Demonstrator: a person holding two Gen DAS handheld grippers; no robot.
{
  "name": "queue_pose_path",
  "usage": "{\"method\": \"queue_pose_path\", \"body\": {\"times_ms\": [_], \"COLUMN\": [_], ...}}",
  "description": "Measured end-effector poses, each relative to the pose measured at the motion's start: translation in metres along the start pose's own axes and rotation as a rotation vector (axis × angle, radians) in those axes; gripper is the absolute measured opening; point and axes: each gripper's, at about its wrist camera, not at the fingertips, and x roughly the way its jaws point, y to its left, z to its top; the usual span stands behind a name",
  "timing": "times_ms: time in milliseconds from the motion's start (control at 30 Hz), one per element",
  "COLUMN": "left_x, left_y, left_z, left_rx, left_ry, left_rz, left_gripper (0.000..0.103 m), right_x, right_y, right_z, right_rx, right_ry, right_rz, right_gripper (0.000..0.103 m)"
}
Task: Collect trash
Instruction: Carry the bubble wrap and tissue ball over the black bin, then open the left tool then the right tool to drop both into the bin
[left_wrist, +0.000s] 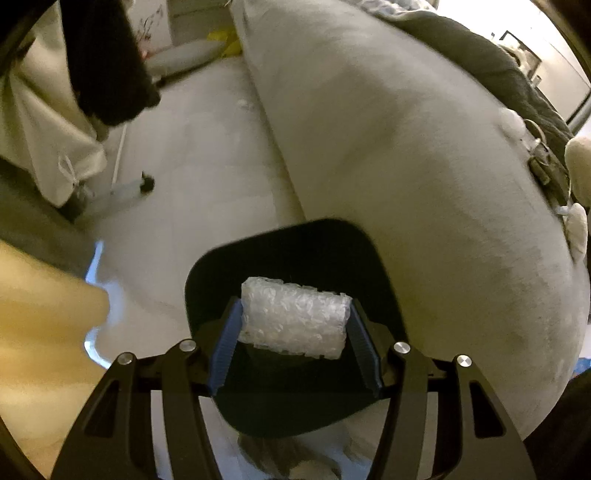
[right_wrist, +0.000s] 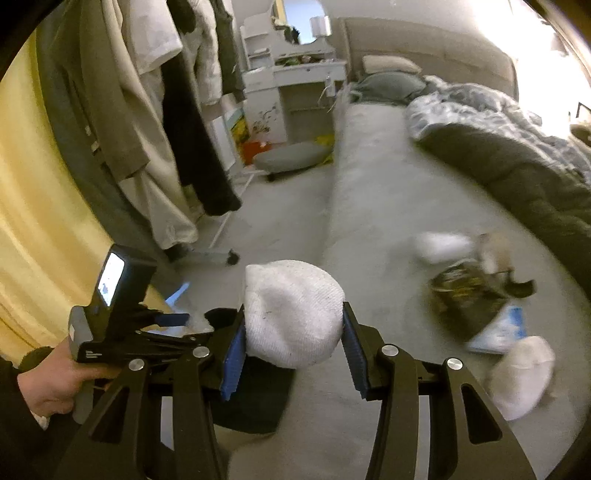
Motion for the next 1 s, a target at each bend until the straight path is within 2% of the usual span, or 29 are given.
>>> {"method": "queue_pose_path", "body": {"times_ms": [233,400,500,800,1000], "left_x": [0.0,-0.003,-0.008,-0.037,-0.067], "left_y": [0.026,0.036,0.045,0.065,0.069], "left_z": [-0.007,-0.009,-0.011,-0.01,-0.008], "left_rx": [-0.034,-0.031,-0.028,-0.006,0.016], "left_ry": [0.04,0.038,0.022,-0.102,-0.228], "left_rz": [-0.019,-0.037,-0.032,-0.003,-0.008], "left_gripper": [0.064,0.076,0.078,0.078,0.069], "right_x": [0.03,0.053,0.066,0.104,0.129], "right_y": [0.022,0.034,0.038,0.057,0.065], "right_z": [0.0,0.0,-0.003,-0.012,-0.019], "right_rx": [-0.016,-0.026,-0.028,-0.057,-0.058], "right_ry": [0.055,0.101,0.128,0.211,0.27], "right_rz": [0.039,0.053,0.056,0.048,0.046], "right_gripper": [0.048,0.048,0.048,0.048,0.049]}}
